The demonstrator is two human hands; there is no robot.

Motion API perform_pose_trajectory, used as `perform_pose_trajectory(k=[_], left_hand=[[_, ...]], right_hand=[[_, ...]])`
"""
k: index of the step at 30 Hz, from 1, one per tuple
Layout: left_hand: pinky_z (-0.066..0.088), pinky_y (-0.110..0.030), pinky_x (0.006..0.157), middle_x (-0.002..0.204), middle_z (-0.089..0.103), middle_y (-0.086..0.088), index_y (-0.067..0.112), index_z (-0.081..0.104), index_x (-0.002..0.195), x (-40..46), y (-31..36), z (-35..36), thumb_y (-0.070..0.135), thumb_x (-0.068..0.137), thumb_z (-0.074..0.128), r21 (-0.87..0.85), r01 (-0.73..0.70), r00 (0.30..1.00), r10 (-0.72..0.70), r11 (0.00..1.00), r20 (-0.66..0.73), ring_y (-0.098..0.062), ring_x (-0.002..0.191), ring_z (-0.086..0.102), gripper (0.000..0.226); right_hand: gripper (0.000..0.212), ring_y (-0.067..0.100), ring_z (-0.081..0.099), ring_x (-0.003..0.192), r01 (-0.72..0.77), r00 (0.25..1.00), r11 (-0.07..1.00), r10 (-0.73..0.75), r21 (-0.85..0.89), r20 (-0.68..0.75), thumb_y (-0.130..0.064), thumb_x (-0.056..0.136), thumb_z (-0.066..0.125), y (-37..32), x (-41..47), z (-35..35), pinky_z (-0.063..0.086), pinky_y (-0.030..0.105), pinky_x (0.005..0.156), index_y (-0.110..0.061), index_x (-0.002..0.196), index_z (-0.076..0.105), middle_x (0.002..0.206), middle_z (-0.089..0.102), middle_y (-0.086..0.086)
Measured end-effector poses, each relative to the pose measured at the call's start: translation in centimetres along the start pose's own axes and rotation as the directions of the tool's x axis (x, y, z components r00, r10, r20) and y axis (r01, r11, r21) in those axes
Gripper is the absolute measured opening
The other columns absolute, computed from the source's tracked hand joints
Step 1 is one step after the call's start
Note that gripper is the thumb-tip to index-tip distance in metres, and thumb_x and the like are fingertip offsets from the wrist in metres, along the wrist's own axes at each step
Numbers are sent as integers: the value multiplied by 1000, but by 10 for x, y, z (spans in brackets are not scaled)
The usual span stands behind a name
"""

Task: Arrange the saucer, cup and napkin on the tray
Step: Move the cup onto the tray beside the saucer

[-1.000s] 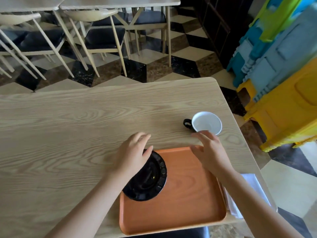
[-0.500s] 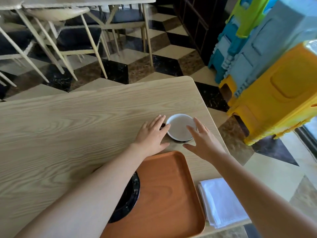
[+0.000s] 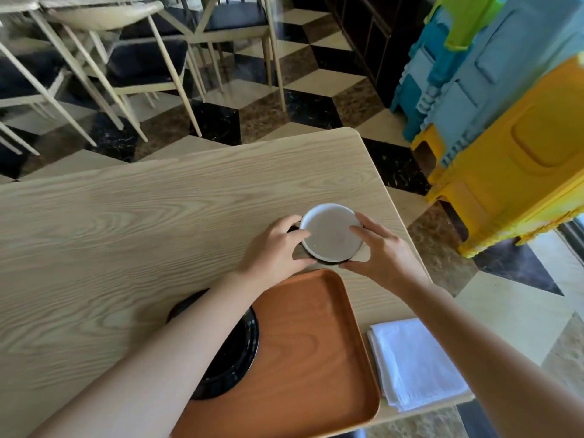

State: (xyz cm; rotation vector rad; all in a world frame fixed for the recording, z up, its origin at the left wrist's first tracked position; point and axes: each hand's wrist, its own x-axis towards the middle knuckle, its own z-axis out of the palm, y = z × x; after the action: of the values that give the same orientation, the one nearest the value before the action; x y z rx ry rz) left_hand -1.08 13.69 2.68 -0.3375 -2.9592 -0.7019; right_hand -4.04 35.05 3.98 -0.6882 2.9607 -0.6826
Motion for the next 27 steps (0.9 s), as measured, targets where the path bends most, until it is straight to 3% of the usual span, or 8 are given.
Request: perform_pose_trajectory(k=[4, 8, 15, 27], left_hand=[[53, -43, 85, 117, 62, -16, 10, 70, 99, -35, 6, -12, 30, 61, 84, -51, 21, 995, -26, 998, -99, -30, 104, 61, 46], [52, -38, 87, 115, 63, -13, 13, 70, 100, -69, 14, -14, 27, 60, 85, -86, 59, 993, -67, 995, -100, -28, 103, 62, 45], [54, -35, 82, 117, 64, -8, 15, 71, 100, -101, 20, -6, 35, 66, 72, -138, 141, 988, -148, 980, -43, -23, 99, 64, 39], [58, -35, 78, 116, 65, -8, 19, 68, 102, -111, 20, 9, 47, 75, 55, -53, 138, 989, -140, 989, -53, -22, 102, 64, 41]], right_hand=[[69, 30, 64, 104, 147, 988, 989, -147, 10, -48, -33, 54, 86, -10, -15, -6, 59, 47, 71, -5, 112, 62, 135, 53, 10], [72, 31, 67, 99, 227, 974, 974, -227, 19, 2, -27, 48, 90, -16, -31, 1, 60, 47, 62, -3, 110, 63, 129, 57, 15], [72, 31, 64, 104, 208, 974, 975, -214, 78, 70, -20, 47, 89, -18, -54, 13, 59, 48, 70, -4, 112, 62, 132, 56, 13], [76, 26, 64, 106, 227, 970, 973, -229, 38, 76, -26, 50, 88, -11, -59, 23, 60, 45, 65, -6, 117, 60, 137, 52, 7]])
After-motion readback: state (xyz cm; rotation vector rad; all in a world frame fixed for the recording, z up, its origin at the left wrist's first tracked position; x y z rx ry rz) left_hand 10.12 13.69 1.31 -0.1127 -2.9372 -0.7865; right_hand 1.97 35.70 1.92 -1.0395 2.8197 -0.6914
